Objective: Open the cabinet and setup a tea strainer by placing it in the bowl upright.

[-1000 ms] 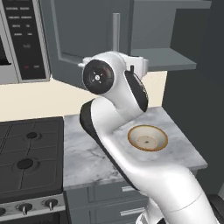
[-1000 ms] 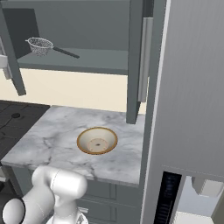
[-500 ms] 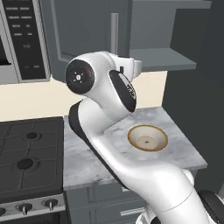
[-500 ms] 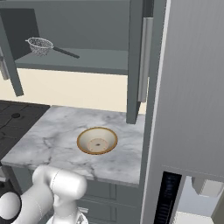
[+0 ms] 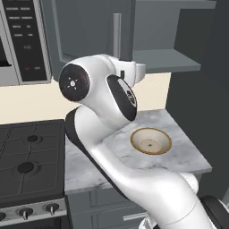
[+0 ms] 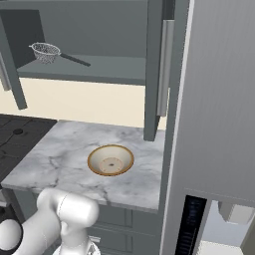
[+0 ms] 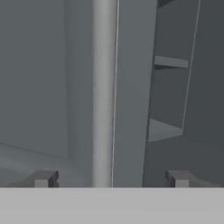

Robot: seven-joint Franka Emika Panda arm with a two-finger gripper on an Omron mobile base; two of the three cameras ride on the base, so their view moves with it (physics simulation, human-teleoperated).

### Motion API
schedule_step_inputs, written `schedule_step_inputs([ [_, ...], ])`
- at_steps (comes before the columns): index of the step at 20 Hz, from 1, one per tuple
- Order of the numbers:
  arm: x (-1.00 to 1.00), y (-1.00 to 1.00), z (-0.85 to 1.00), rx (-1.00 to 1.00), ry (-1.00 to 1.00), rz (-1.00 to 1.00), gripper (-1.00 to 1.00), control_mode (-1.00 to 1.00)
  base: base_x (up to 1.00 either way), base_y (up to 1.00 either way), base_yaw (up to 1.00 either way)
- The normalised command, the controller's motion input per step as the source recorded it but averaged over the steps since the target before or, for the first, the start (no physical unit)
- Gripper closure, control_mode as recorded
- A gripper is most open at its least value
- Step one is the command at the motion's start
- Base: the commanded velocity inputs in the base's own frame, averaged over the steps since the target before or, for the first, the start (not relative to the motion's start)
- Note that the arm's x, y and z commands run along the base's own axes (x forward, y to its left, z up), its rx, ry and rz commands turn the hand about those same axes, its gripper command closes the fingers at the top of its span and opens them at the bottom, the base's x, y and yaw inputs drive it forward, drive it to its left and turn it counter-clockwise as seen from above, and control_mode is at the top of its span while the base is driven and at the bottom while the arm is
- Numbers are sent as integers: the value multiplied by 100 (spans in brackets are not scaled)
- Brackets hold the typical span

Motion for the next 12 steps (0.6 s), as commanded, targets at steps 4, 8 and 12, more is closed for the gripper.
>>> schedule_step_inputs([
  [4, -67, -24, 9, 22, 0, 0, -100, -100, 0, 0, 0],
  [8, -70, -84, 0, 50, 4, 0, -100, -100, 0, 0, 0],
  [12, -54, -89, 0, 56, 10, 1, -100, -100, 0, 0, 0],
])
